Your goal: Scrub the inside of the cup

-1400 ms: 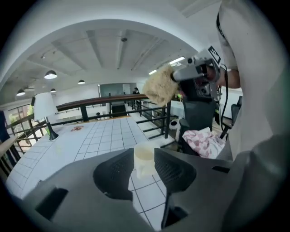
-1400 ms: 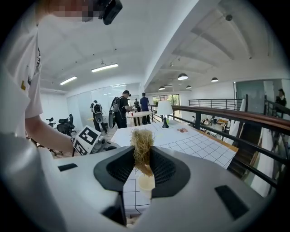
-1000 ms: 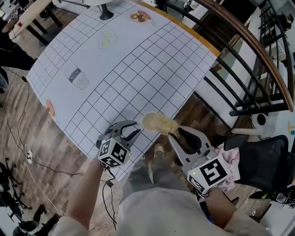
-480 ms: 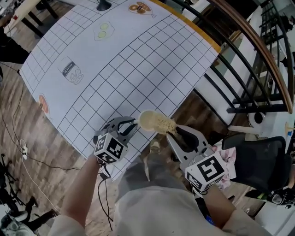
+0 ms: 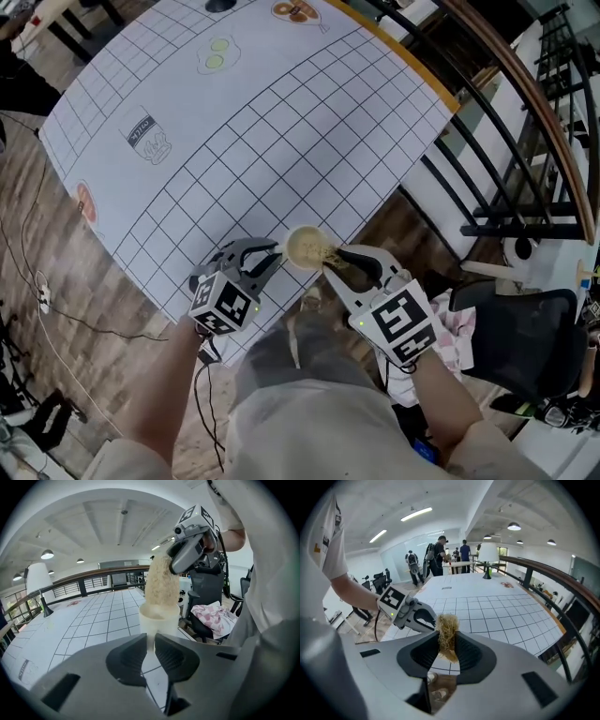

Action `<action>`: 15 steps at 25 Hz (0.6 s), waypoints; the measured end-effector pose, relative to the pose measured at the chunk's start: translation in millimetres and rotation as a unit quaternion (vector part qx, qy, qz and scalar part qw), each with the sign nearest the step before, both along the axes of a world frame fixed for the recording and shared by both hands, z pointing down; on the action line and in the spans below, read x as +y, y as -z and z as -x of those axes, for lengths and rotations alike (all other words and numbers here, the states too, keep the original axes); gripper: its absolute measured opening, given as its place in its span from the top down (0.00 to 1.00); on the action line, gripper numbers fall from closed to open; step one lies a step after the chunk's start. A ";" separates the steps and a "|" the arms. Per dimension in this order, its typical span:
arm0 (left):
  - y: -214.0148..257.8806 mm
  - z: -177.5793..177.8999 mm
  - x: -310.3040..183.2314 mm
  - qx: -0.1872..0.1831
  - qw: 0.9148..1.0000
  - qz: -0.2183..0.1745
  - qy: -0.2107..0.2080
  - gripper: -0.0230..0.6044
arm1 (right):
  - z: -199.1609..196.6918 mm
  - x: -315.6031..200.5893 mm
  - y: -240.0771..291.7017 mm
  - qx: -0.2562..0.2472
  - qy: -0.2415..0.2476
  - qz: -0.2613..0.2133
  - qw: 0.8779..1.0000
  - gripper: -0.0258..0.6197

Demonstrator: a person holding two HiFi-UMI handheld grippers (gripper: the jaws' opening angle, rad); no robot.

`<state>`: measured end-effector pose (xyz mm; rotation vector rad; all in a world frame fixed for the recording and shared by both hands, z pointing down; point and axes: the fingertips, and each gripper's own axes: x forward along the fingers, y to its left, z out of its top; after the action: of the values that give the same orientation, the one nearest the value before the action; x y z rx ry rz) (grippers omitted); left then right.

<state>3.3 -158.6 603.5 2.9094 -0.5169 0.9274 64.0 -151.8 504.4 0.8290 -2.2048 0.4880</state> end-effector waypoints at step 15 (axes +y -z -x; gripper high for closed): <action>2.2 3.2 1.5 0.030 1.000 0.004 0.008 0.86 | 27.3 -13.8 -67.2 0.141 0.125 0.022 0.982 0.81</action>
<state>0.1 -157.1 601.3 2.9123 -0.5297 0.8356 36.7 -165.6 571.6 0.5489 -1.9903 0.2761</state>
